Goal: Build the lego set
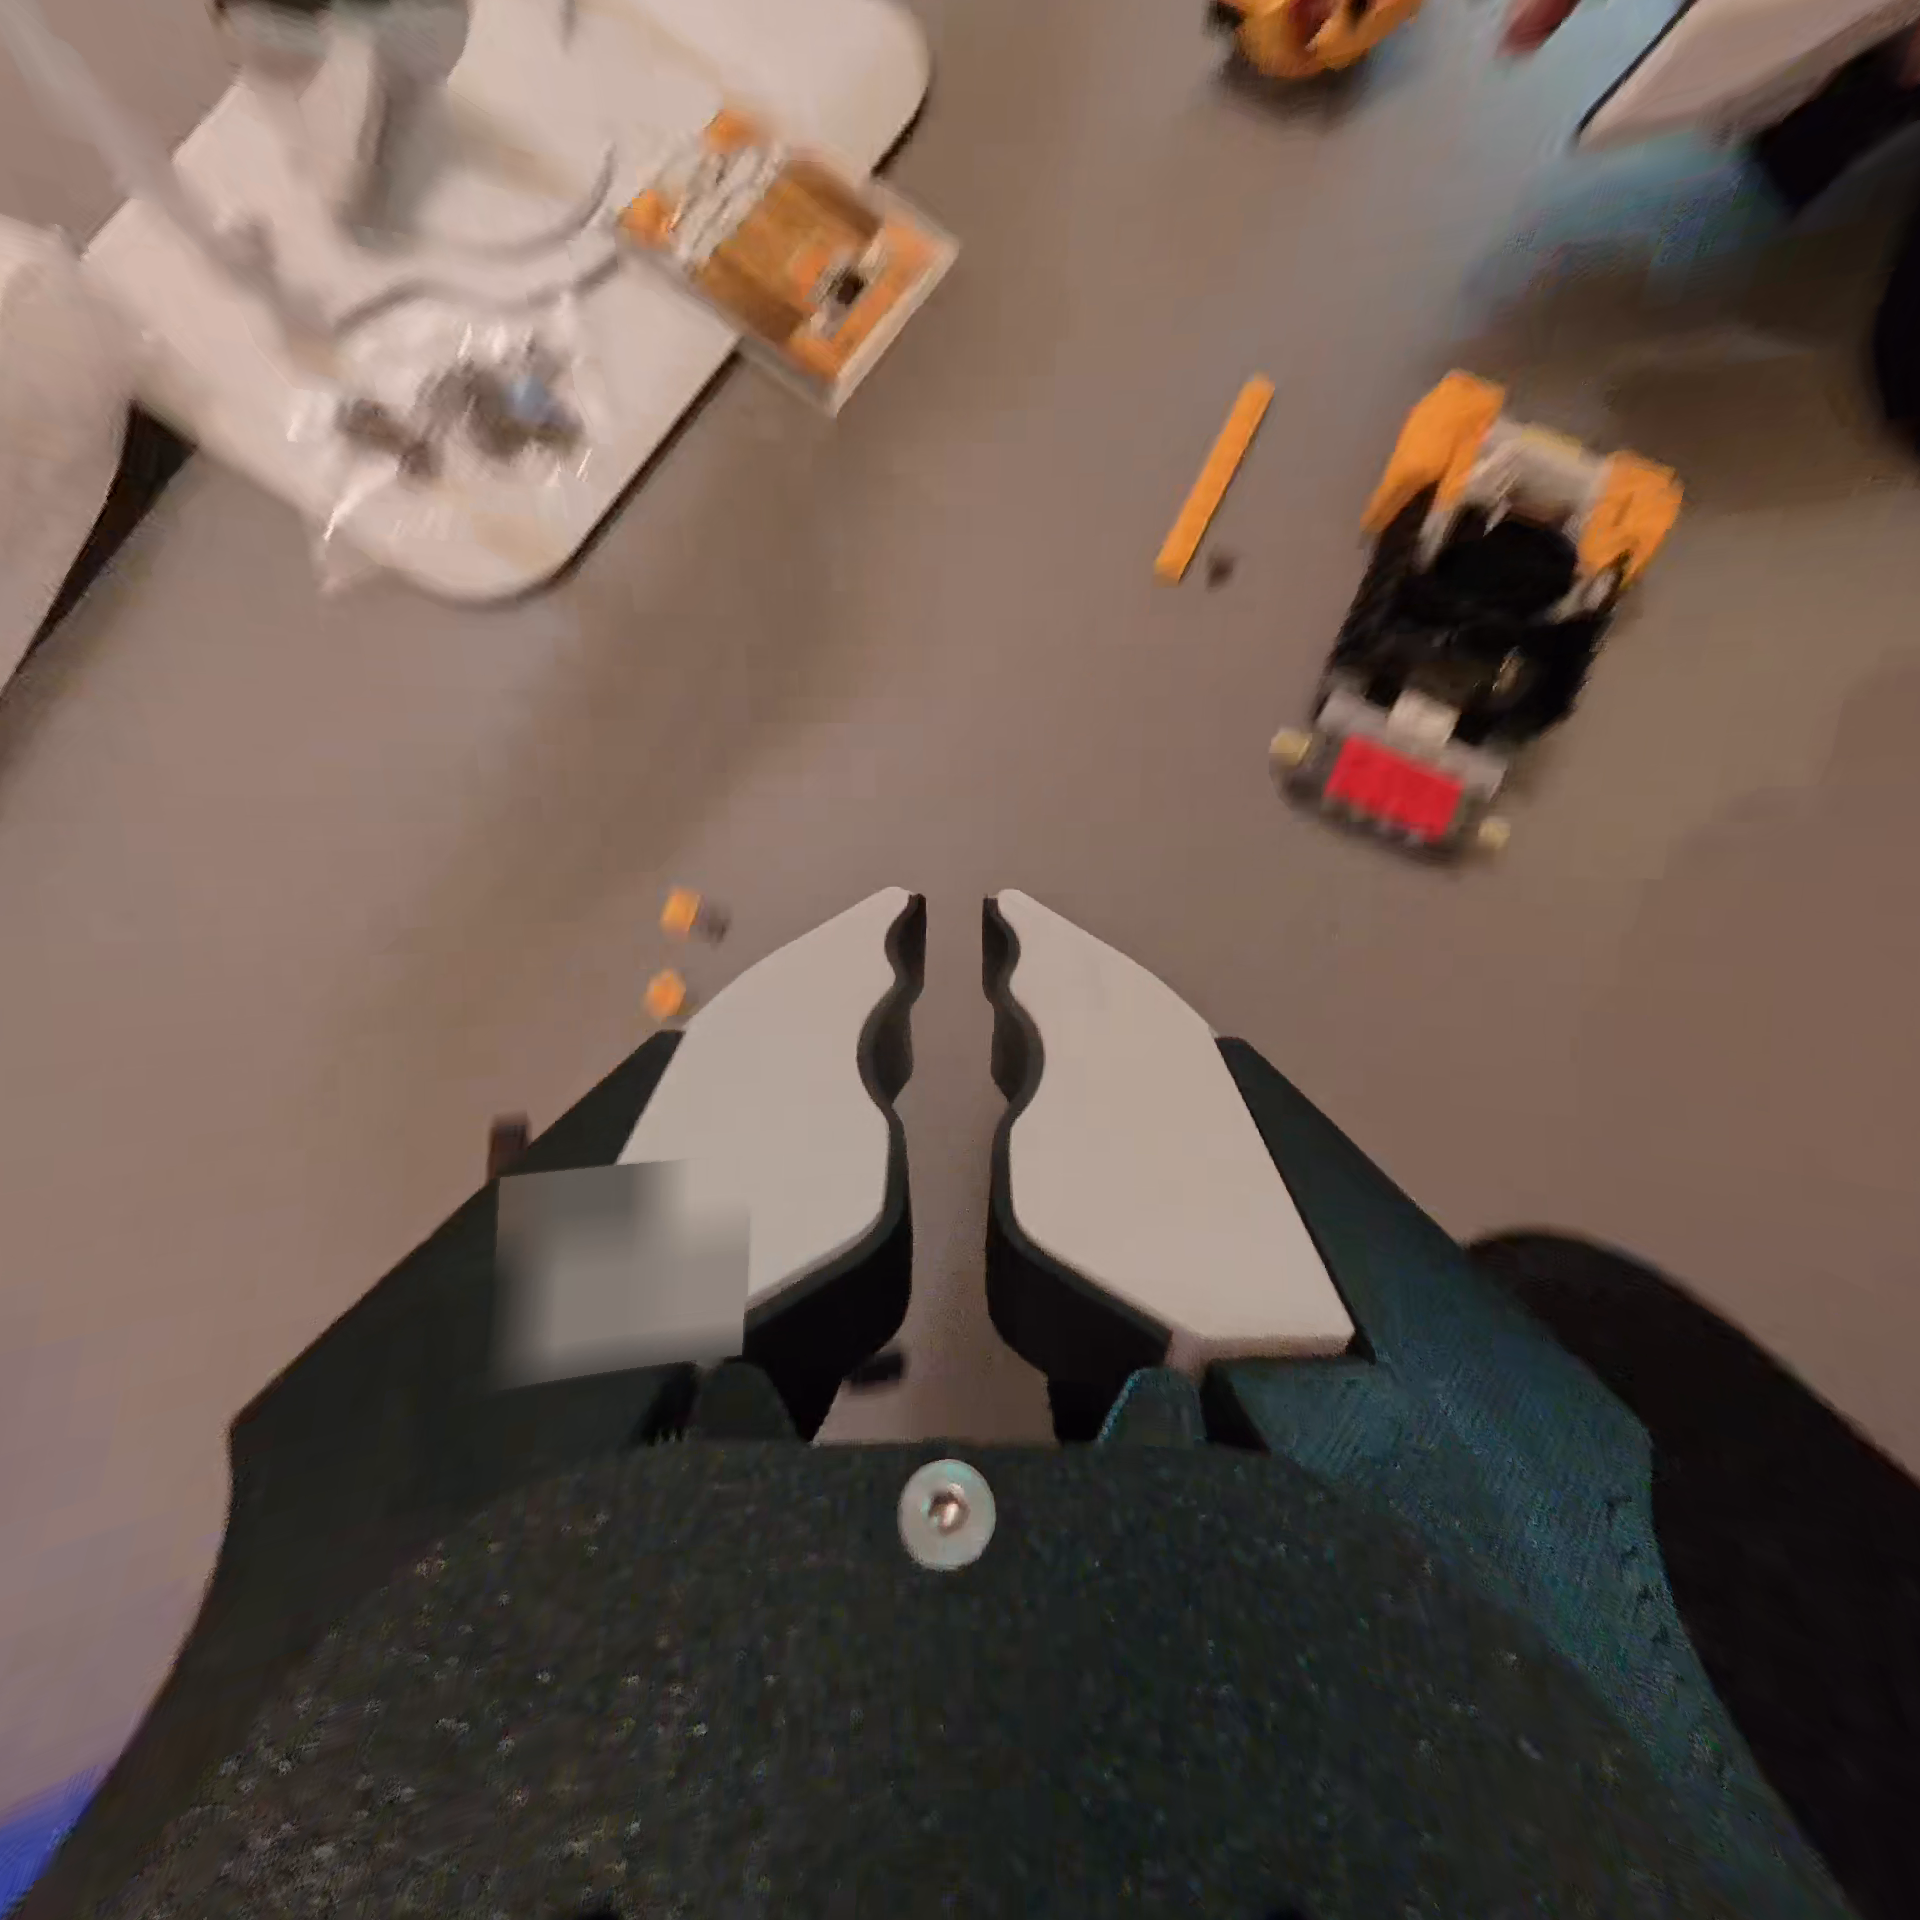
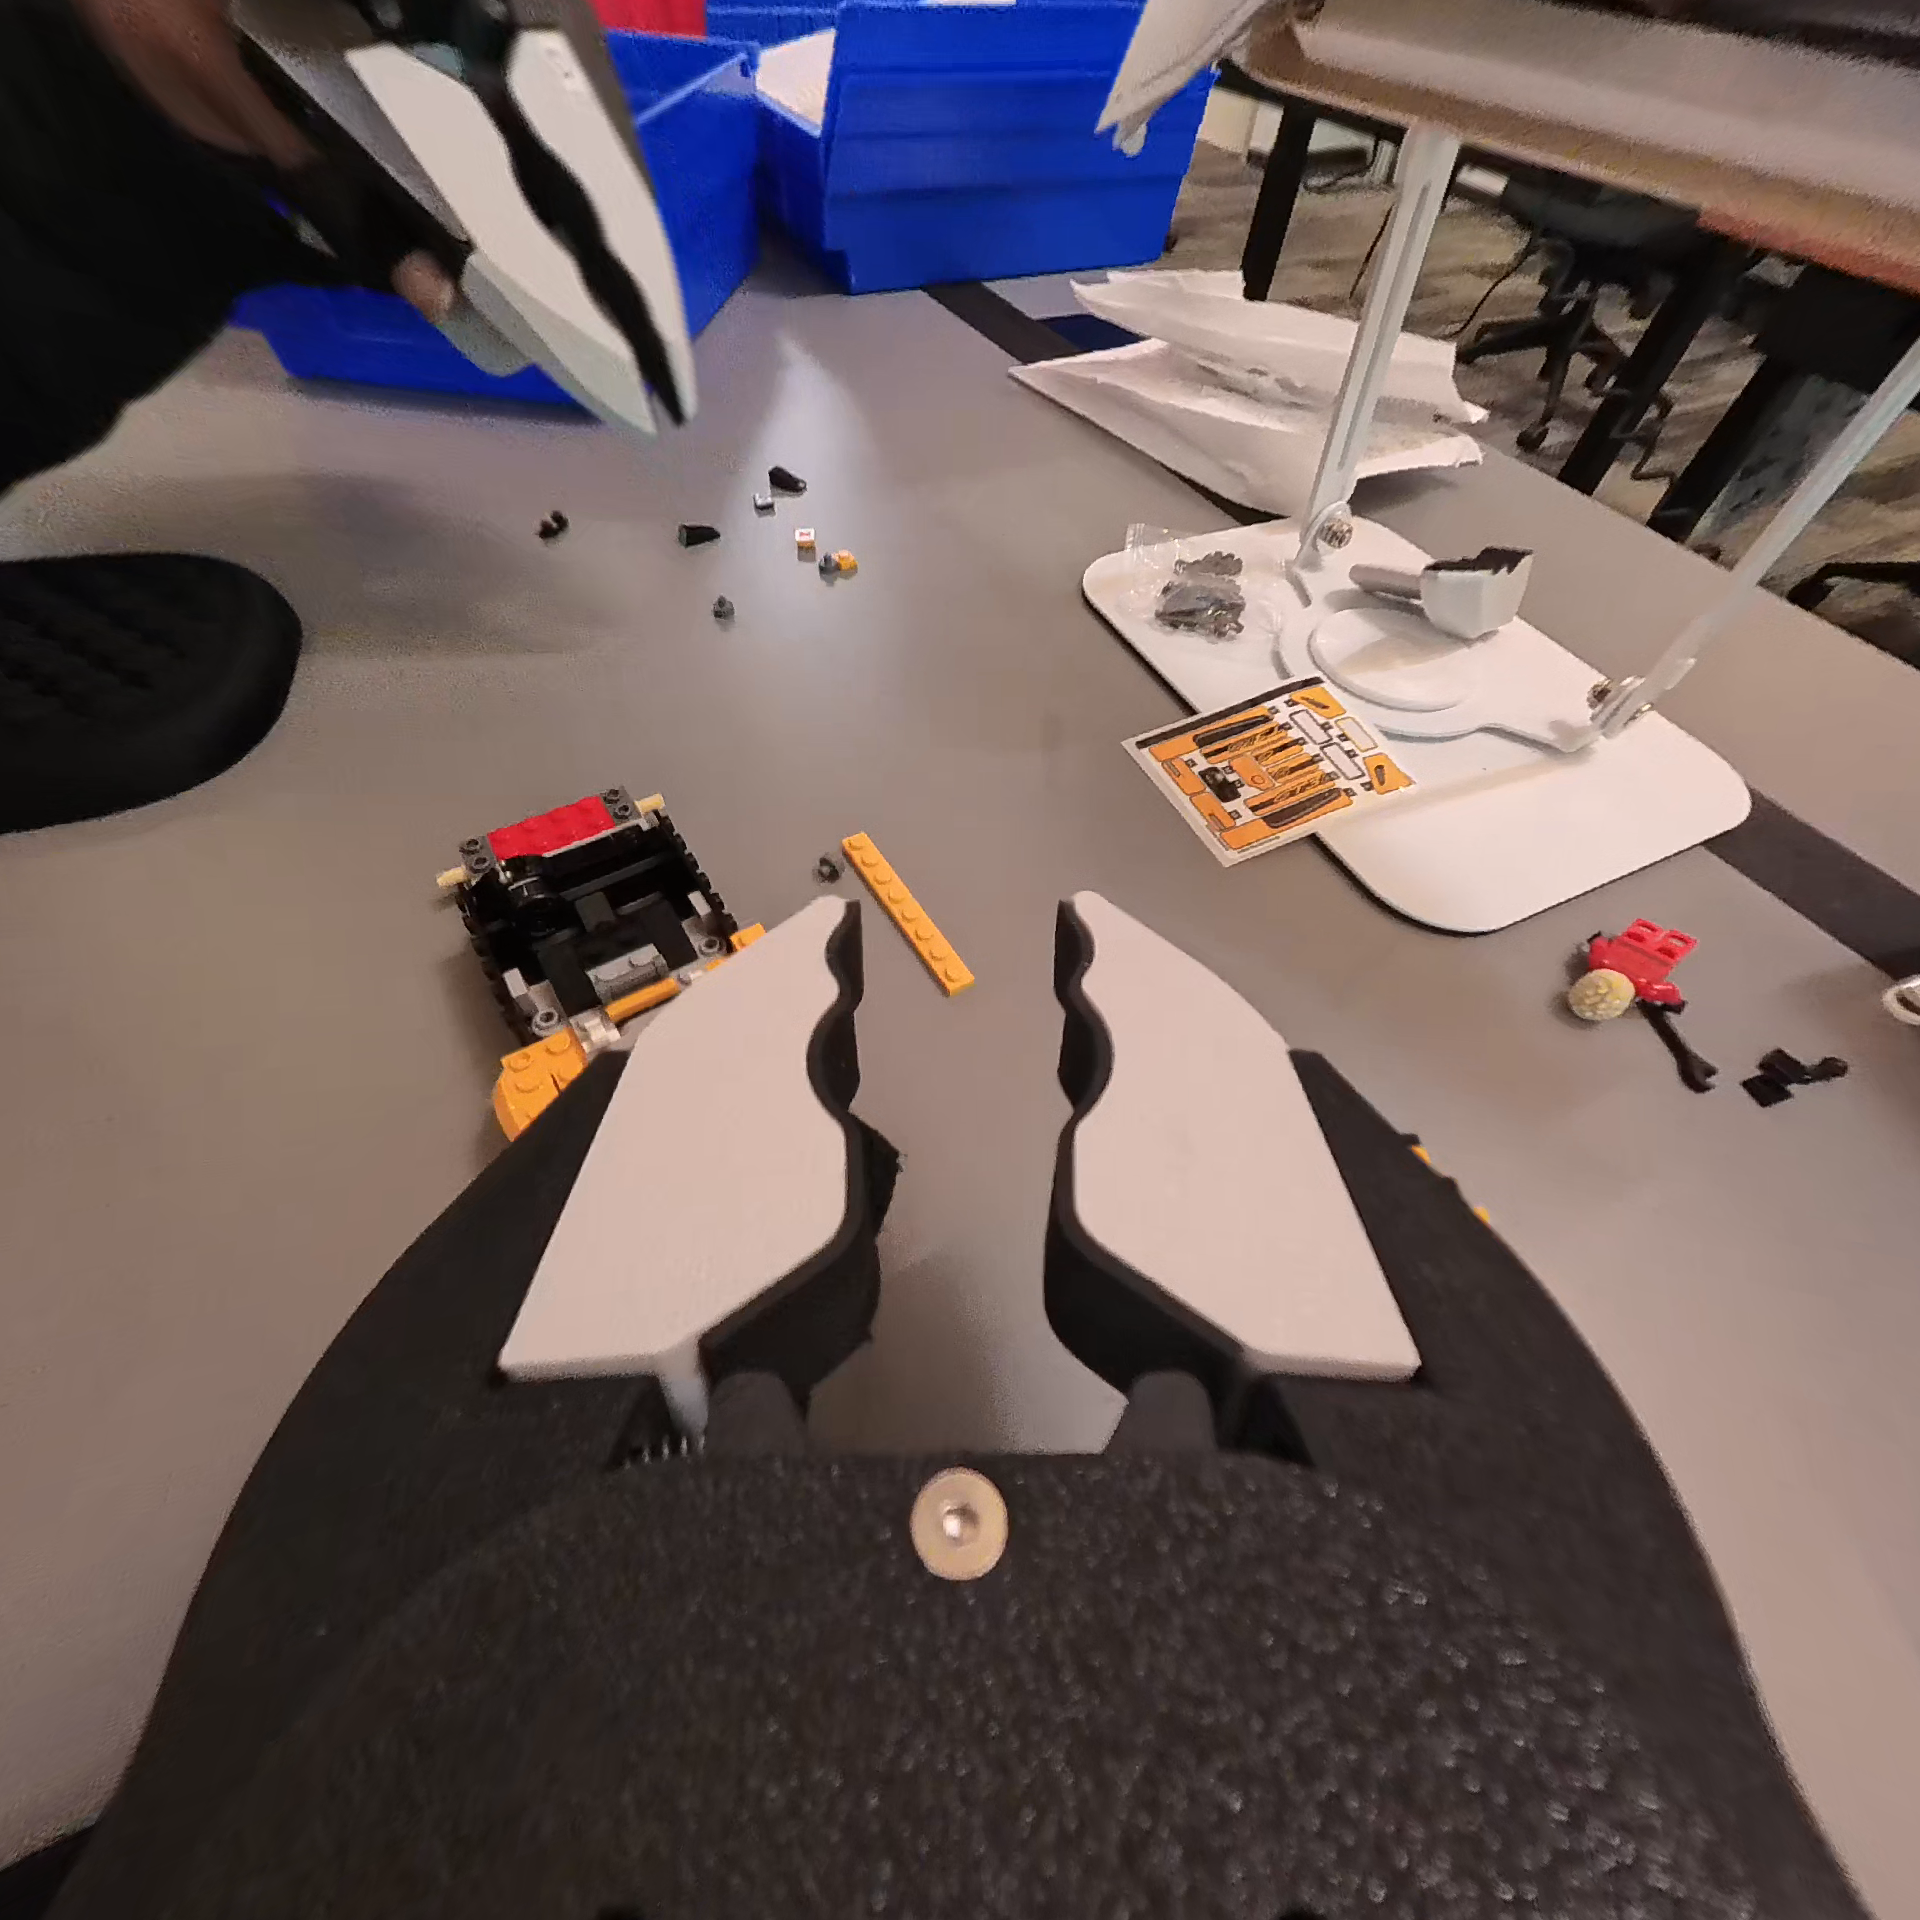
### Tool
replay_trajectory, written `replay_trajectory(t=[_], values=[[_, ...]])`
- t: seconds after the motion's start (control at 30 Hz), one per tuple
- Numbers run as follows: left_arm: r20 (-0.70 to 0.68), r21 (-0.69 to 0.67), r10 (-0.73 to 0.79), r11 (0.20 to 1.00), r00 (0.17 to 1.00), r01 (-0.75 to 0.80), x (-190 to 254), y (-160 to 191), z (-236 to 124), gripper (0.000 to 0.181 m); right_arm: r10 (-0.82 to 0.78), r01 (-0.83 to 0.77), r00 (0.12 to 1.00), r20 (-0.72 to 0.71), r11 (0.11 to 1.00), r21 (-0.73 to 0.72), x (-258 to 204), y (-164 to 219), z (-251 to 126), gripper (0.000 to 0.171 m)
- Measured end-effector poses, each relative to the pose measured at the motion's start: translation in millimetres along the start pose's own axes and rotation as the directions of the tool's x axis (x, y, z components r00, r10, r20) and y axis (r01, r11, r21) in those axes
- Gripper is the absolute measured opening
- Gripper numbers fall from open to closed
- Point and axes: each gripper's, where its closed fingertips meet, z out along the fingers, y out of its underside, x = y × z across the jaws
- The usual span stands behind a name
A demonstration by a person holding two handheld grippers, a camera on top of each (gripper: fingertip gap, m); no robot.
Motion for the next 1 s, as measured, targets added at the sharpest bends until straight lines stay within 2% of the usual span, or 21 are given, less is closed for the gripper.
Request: replay_trajectory(t=[0.17,0.3,0.47,0.57,0.7,0.83,0.97,1.0], values=[[0.143,-0.204,-0.045,0.976,0.989,0.074,-19,80,-14,0.015,-0.025,0.027,0.998,-0.052,0.998,0.049,4,-10,-5,0.033],[0.169,-0.29,-0.093,0.947,0.981,0.14,-21,114,-7,0.027,-0.012,0.016,0.998,-0.062,0.998,0.063,6,-12,-5,0.033],[0.15,-0.297,-0.179,0.93,0.972,0.217,-19,120,-9,0.02,-0.009,0.013,0.998,-0.064,0.998,0.064,6,-12,-6,0.033],[0.166,-0.326,-0.188,0.916,0.968,0.234,-19,124,-12,0.028,-0.009,0.013,0.998,-0.066,0.998,0.065,7,-12,-7,0.033],[0.133,-0.329,-0.192,0.917,0.972,0.226,-13,124,-11,0.0,-0.009,0.014,0.998,-0.069,0.998,0.064,7,-12,-8,0.032],[0.09,-0.299,-0.144,0.94,0.985,0.165,-4,110,0,0.0,-0.012,0.018,0.997,-0.072,0.997,0.072,7,-14,-8,0.032],[0.132,-0.304,-0.121,0.94,0.984,0.157,-7,103,-2,0.0,-0.011,0.017,0.997,-0.077,0.997,0.073,8,-14,-9,0.032],[0.142,-0.304,-0.113,0.941,0.983,0.152,-8,104,-4,0.006,-0.015,0.021,0.997,-0.079,0.997,0.074,8,-15,-10,0.032]])
